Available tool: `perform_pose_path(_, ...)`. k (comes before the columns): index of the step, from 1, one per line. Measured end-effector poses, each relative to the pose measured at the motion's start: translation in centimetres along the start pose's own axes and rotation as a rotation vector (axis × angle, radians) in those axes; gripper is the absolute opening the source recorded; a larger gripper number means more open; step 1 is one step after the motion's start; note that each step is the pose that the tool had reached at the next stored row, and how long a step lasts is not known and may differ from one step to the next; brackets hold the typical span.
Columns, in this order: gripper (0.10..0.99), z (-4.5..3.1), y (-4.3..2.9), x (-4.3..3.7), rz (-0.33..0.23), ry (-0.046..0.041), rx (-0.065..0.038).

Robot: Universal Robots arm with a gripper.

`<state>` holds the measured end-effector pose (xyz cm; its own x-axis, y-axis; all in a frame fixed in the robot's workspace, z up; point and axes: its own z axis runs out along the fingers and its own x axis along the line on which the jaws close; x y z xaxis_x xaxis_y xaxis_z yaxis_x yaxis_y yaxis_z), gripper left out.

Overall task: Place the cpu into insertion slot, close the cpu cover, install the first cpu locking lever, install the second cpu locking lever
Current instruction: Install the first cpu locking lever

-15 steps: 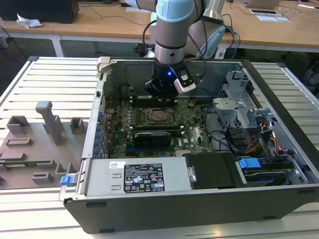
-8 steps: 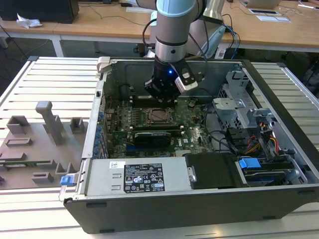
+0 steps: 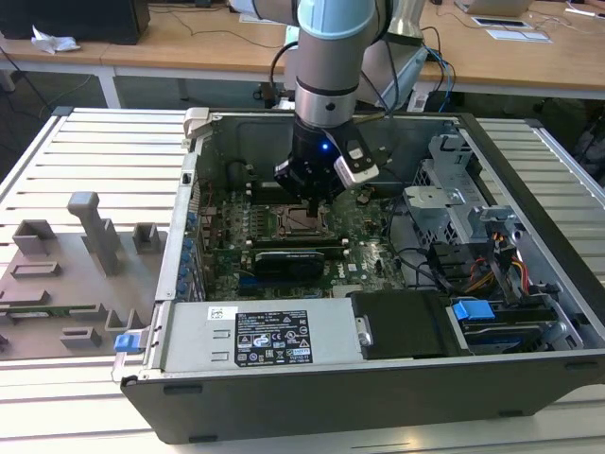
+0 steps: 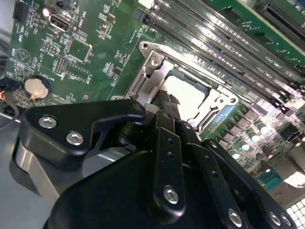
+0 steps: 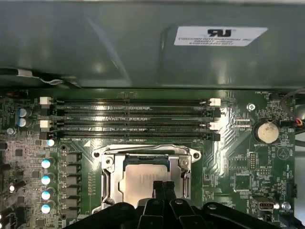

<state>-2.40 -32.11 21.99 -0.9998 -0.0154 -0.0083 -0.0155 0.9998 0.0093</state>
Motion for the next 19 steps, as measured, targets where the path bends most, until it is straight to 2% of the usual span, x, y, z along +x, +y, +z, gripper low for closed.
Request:
perform_pose_path(1,0.106,-0.19,0.0,0.0,0.0,0.0,0.0)
perform_pose_path(3,0.106,-1.26,0.01,-0.02,0.0,-0.0001,0.0)
perform_pose_path(7,0.106,-1.65,0.01,-0.02,0.0,-0.0001,0.0)
perform_pose_path(11,0.106,-2.52,0.02,-0.03,0.0,-0.0001,0.0)
perform_pose_path(13,0.106,-3.18,0.03,-0.03,0.0,-0.0001,0.0)
perform_pose_path(17,0.106,-5.19,0.05,-0.05,0.0,0.0,0.0)
perform_pose_path(19,0.106,-5.76,0.05,-0.05,0.0,0.0,0.0)
